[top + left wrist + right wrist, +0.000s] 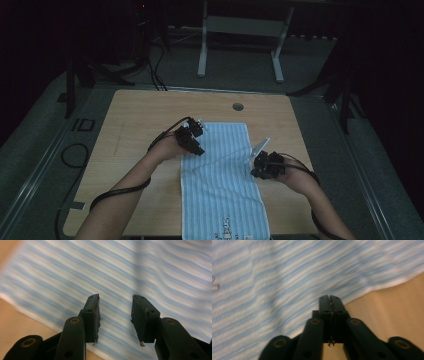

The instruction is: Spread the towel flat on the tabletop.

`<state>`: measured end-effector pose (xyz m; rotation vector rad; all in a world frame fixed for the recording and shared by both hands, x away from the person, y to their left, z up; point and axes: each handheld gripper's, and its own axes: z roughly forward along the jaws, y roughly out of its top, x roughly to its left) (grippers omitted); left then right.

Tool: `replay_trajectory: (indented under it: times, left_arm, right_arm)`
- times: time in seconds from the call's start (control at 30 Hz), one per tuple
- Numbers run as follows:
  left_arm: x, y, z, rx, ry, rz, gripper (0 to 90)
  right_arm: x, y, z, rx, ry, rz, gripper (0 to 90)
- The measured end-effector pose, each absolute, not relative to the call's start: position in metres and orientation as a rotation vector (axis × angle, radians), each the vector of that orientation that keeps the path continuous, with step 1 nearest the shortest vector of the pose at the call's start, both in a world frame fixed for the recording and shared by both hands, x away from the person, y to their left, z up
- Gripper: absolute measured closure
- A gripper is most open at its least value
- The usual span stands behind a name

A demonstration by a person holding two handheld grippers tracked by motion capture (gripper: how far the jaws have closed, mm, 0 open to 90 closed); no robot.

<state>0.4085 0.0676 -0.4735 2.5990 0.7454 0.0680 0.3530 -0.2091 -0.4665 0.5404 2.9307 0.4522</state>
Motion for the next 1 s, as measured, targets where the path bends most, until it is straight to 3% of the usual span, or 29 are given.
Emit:
replay_trajectory:
  times: [0.17,0.4,1.0]
  left_arm:
    - [0.393,0.071,-0.488,2.635,0.725,0.042,58.6]
    - [0.42,0.076,-0.523,2.671,0.816,0.035,58.6]
    - [0.472,0.082,-0.525,2.601,0.925,0.12,58.0]
  right_arm:
    - [0.365,-0.2,-0.467,0.54,2.937,0.435,89.5]
    - [0.379,-0.184,-0.504,0.568,2.997,0.314,88.3]
    - [0.401,-0.187,-0.517,0.647,3.013,0.335,85.5]
